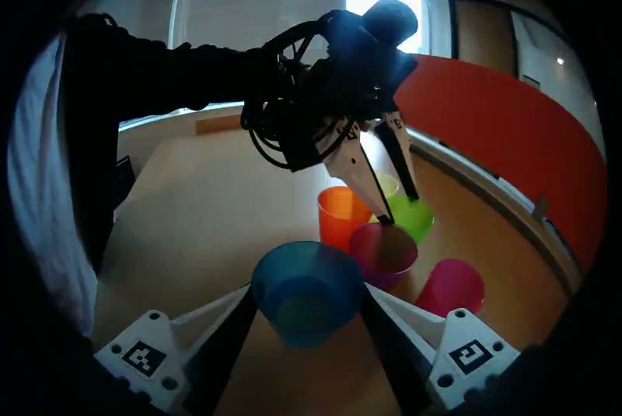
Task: Pour water
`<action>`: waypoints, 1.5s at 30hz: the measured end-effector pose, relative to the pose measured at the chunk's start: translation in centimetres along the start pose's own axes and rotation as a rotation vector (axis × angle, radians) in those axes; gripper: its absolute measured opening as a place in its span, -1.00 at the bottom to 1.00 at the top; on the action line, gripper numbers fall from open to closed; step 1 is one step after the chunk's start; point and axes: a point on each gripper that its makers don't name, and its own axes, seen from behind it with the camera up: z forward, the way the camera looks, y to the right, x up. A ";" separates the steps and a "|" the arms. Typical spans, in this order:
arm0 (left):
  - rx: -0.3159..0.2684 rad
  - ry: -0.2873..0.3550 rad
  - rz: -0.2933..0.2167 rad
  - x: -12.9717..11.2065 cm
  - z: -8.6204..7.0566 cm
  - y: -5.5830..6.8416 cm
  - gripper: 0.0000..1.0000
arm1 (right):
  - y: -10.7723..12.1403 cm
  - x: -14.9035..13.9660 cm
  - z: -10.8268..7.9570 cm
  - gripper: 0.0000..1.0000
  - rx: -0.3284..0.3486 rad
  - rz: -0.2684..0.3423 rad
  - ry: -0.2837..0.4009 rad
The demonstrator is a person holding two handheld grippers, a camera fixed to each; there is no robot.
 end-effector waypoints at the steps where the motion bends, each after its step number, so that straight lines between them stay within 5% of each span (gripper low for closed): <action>1: -0.001 -0.003 0.000 0.0 0.0 0.0 0.81 | 0.0 0.0 0.0 0.81 0.000 0.000 0.001; 45: 0.014 0.002 -0.014 -0.4 2.7 -0.5 0.81 | 0.4 -0.3 -0.3 0.81 -0.012 0.014 0.010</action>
